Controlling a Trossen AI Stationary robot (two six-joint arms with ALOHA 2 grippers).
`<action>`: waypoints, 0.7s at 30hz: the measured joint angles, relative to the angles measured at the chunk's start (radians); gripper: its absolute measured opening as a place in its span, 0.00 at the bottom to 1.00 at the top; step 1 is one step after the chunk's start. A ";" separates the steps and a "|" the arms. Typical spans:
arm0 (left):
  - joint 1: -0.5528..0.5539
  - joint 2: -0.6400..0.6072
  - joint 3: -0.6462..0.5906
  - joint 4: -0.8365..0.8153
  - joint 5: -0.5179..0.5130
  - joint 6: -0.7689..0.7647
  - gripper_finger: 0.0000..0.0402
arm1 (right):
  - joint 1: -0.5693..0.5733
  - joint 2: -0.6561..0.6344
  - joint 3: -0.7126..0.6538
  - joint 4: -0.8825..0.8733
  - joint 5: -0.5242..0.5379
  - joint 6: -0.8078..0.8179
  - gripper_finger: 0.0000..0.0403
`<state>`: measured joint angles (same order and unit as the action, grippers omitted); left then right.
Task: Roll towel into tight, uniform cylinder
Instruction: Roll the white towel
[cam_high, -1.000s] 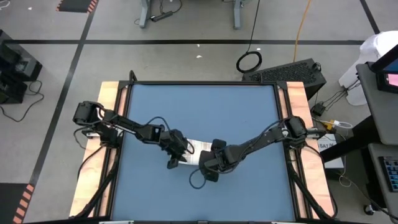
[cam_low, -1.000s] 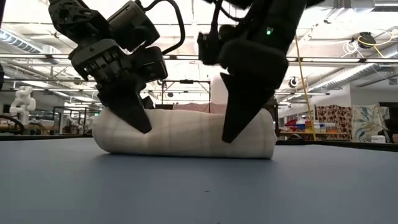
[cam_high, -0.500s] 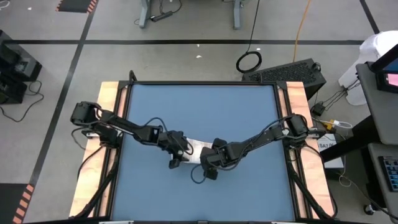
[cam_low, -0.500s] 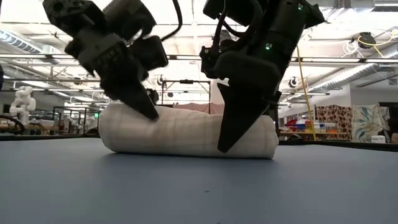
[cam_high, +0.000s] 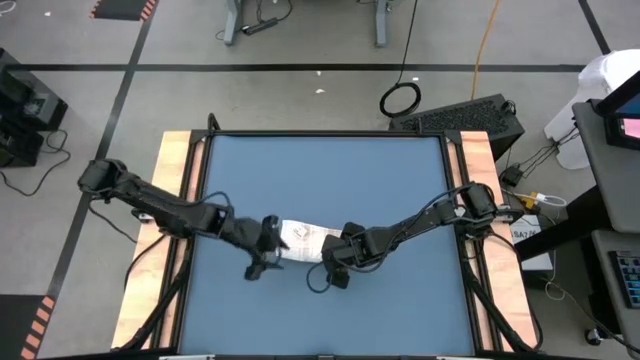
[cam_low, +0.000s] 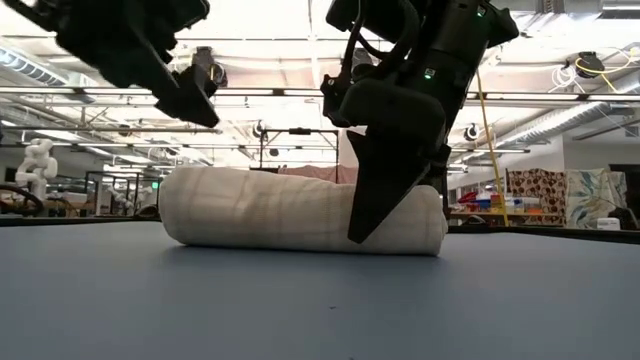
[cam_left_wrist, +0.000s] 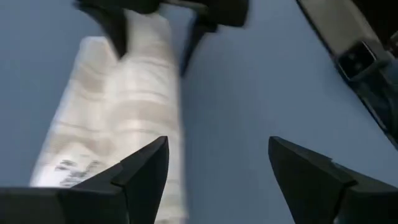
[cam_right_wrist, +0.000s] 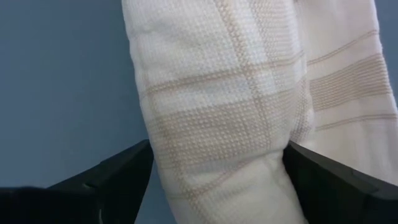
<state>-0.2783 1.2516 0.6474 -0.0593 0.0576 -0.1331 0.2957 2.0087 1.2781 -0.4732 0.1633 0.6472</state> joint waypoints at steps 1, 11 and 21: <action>-0.021 0.012 -0.005 0.013 -0.025 -0.007 0.69 | 0.000 0.000 0.000 0.001 -0.002 0.000 0.84; -0.142 0.151 -0.004 0.017 -0.291 -0.018 0.69 | 0.000 0.000 -0.001 0.031 -0.016 0.003 0.84; -0.143 0.224 -0.004 0.176 -0.239 -0.113 0.75 | 0.000 0.000 -0.001 0.033 -0.016 -0.005 0.84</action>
<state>-0.4213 1.4757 0.6431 0.1169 -0.1811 -0.2457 0.2958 2.0090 1.2770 -0.4404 0.1469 0.6419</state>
